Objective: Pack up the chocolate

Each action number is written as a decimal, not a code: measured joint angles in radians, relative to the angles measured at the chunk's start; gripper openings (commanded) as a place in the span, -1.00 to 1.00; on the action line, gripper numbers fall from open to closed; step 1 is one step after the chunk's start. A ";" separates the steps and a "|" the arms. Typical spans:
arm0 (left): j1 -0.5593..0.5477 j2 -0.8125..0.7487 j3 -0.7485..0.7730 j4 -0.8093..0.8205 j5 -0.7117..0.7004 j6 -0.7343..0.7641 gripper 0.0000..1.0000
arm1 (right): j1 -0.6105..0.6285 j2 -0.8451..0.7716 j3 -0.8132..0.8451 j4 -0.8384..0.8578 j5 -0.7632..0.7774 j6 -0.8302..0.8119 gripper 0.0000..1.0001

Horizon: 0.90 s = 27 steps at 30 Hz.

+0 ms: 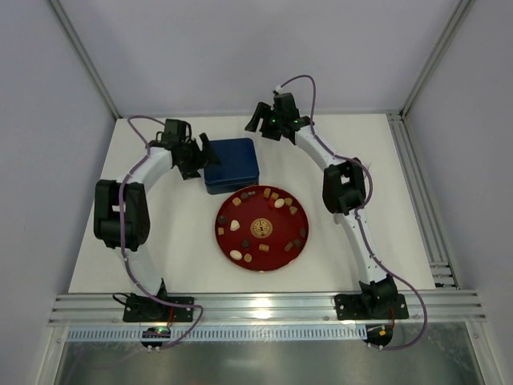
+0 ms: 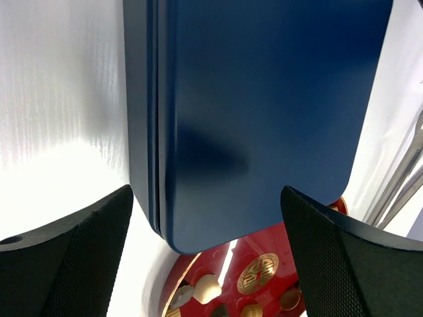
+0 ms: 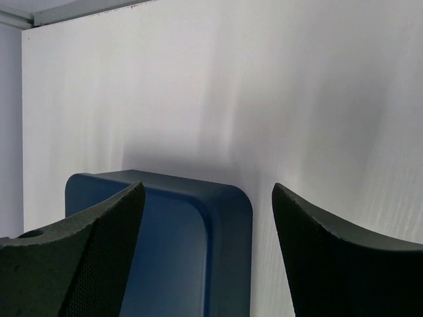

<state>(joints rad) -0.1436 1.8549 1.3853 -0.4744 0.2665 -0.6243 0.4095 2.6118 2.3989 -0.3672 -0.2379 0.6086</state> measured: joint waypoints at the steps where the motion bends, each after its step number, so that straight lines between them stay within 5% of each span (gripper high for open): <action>1: 0.000 0.000 0.000 0.002 0.003 0.000 0.81 | 0.001 0.000 0.003 0.002 0.000 0.003 0.57; 27: 0.000 0.049 0.000 0.061 0.060 -0.003 0.79 | 0.030 0.072 0.056 -0.014 -0.001 0.040 0.18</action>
<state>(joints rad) -0.1432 1.9041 1.3853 -0.4133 0.3260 -0.6277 0.4393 2.6839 2.4554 -0.3817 -0.2390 0.6487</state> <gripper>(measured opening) 0.897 0.620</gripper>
